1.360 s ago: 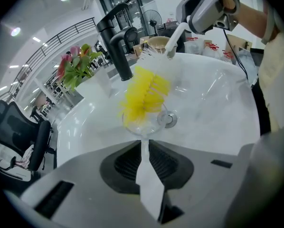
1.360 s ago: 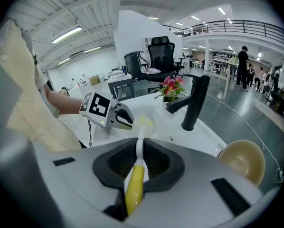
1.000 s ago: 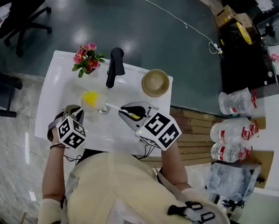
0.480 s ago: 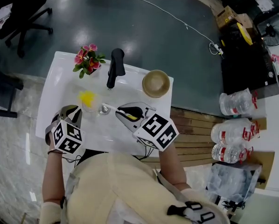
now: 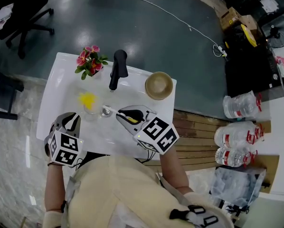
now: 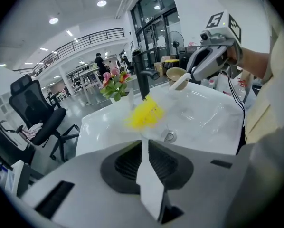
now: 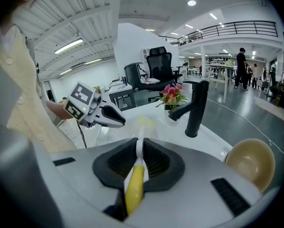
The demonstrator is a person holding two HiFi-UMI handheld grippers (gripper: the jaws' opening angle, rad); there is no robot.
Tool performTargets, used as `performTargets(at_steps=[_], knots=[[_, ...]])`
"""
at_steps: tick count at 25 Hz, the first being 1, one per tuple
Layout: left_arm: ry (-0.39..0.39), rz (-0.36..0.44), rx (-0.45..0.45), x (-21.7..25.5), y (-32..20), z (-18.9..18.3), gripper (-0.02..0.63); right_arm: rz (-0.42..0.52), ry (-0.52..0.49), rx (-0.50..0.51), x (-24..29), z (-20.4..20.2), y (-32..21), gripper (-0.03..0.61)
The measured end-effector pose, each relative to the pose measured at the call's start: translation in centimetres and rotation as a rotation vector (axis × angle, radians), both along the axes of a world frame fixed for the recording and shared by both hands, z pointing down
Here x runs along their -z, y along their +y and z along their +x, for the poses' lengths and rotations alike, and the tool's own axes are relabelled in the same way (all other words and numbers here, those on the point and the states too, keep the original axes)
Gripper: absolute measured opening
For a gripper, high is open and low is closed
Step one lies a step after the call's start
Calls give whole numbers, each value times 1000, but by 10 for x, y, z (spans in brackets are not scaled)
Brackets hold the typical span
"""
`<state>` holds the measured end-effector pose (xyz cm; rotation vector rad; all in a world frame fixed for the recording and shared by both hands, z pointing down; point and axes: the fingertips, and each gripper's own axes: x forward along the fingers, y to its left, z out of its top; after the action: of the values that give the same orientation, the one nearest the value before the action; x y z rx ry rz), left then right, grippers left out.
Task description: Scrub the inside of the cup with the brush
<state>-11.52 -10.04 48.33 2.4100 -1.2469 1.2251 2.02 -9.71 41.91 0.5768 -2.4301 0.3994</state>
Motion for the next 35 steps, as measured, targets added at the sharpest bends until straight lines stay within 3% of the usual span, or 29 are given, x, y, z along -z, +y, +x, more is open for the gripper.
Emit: performTargets(at_steps=[16, 35], knots=[[145, 9, 46, 26, 6, 0, 48, 8, -41, -10, -2, -11, -1, 49], [154, 38, 34, 34, 4, 9, 38, 25, -56, -7, 4, -17, 2, 49]])
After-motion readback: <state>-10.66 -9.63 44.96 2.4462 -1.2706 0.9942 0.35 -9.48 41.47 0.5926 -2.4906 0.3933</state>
